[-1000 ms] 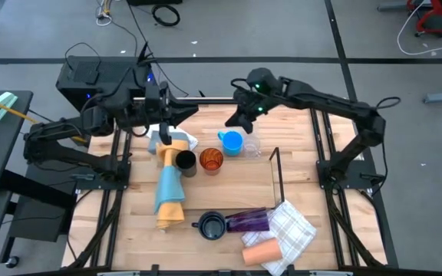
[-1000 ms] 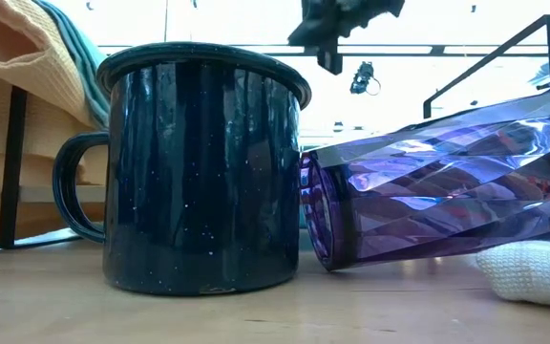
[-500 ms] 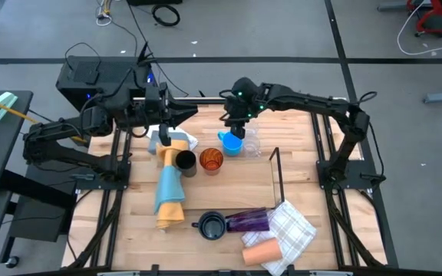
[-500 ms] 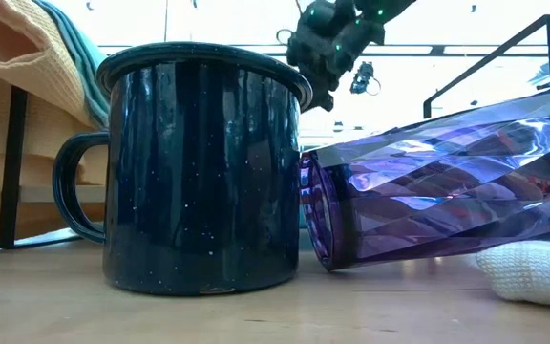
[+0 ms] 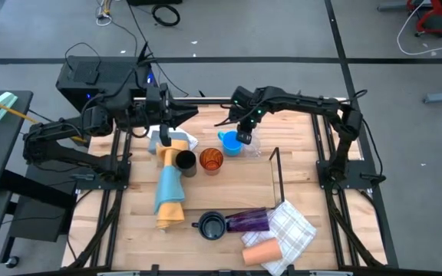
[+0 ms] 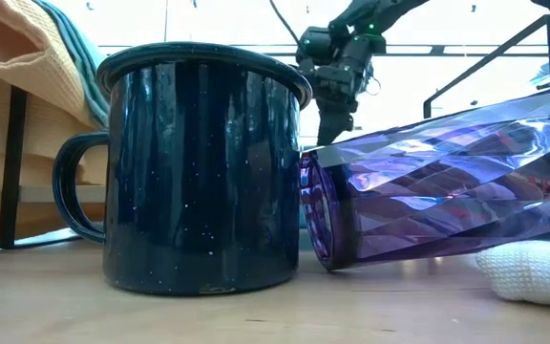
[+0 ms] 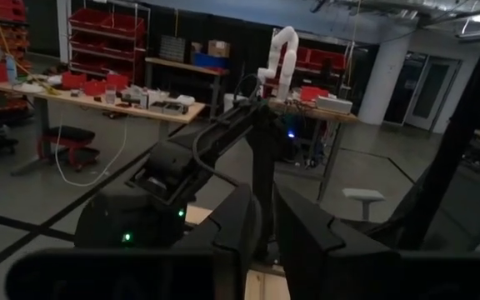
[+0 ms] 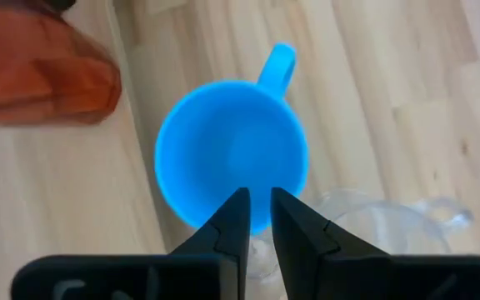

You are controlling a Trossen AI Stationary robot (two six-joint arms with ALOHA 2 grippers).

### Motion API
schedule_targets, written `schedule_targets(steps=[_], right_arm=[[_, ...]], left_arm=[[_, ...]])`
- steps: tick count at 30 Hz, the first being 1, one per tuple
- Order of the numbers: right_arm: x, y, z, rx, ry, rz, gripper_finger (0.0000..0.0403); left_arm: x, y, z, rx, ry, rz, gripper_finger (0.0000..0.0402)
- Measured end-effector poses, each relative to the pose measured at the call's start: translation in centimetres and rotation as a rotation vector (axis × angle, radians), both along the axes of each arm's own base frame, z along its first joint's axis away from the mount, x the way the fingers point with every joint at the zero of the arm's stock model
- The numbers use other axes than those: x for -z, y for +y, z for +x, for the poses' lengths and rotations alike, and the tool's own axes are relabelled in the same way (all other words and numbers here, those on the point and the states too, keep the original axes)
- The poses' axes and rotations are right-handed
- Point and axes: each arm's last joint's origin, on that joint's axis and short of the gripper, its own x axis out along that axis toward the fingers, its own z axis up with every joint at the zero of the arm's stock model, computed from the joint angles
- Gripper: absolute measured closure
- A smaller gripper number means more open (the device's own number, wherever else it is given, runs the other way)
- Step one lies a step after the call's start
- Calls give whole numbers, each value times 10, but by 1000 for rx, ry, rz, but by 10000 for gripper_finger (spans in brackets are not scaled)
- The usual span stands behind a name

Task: Stack small to large cups/mugs on shelf
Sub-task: Put the blue mug on the shelf

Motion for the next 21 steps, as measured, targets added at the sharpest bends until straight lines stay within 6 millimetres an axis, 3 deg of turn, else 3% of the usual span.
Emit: schedule_targets(steps=[8,21], right_arm=[[5,-8,12,-33,9,-28,341],[15,-12,27,-38,33,-32,270]], left_arm=[[0,0,0,0,1,0,332],[0,0,0,0,0,-1,338]])
